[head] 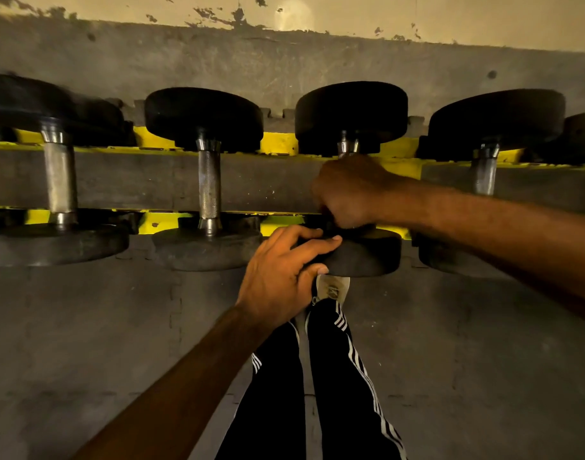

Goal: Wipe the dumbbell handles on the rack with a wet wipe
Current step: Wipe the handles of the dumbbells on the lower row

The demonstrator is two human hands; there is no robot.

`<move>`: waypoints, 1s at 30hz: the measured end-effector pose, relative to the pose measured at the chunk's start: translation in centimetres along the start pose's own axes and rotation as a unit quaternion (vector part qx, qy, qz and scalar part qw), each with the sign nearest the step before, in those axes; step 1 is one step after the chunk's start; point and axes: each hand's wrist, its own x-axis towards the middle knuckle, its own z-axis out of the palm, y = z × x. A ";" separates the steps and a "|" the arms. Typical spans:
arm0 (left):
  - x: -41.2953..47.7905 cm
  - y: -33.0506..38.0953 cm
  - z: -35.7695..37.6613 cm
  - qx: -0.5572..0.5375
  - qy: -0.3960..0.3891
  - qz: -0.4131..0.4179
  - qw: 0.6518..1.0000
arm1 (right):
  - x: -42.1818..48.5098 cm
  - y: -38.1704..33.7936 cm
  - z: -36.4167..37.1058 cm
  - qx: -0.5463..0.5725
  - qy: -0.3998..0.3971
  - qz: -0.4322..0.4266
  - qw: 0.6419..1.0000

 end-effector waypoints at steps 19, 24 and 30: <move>-0.3 0.3 -0.1 0.010 0.004 -0.015 1.000 | -2.0 0.9 5.7 0.302 0.301 0.181 0.886; -0.4 0.4 0.0 0.009 0.003 -0.017 1.000 | -3.3 1.3 7.8 0.431 0.331 0.221 0.810; -0.4 0.6 -0.2 0.012 -0.004 -0.029 1.000 | -2.4 1.7 7.3 0.640 0.251 0.268 0.675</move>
